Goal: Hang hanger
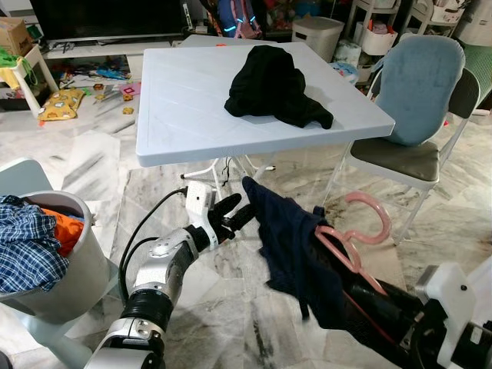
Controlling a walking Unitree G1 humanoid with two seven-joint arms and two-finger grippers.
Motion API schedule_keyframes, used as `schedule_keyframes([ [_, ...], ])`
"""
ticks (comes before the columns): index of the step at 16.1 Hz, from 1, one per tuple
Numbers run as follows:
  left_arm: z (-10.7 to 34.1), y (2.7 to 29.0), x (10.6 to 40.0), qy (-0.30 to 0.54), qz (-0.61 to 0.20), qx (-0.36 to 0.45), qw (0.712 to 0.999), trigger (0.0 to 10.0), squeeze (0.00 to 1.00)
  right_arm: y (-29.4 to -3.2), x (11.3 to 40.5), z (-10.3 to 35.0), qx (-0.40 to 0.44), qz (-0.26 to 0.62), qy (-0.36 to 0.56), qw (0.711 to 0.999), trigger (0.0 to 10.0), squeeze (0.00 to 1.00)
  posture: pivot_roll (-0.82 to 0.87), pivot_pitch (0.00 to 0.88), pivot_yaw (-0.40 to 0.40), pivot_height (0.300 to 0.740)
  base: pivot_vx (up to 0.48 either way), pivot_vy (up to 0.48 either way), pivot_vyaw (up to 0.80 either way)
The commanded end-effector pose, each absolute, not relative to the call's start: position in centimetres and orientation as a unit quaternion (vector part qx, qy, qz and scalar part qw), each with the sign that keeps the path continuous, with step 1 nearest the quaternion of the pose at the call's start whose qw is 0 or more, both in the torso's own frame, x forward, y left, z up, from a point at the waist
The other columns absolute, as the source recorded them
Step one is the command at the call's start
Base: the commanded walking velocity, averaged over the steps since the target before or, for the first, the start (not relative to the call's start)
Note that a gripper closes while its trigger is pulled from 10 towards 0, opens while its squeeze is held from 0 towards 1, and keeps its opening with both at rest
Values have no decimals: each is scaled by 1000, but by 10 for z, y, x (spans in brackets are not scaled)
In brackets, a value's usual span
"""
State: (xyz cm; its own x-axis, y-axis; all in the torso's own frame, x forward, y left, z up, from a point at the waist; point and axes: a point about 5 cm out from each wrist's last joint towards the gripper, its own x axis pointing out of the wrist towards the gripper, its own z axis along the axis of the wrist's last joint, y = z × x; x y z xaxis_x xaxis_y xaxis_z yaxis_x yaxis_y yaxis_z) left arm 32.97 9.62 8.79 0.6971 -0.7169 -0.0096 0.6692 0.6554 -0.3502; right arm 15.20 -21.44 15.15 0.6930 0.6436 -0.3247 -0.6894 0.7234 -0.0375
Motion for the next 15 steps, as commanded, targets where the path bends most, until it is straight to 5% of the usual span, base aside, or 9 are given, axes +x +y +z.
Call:
schedule_keyframes([
  [1,93,94,333,64,-383,-167,906,0,0,-210,150,164,-86,385,123,911,10000,0,-30,0,-51,740,0,0,0],
  [15,92,98,337,64,-360,-181,913,0,0,-205,137,159,-73,412,157,894,10000,0,-36,0,-54,740,0,0,0],
])
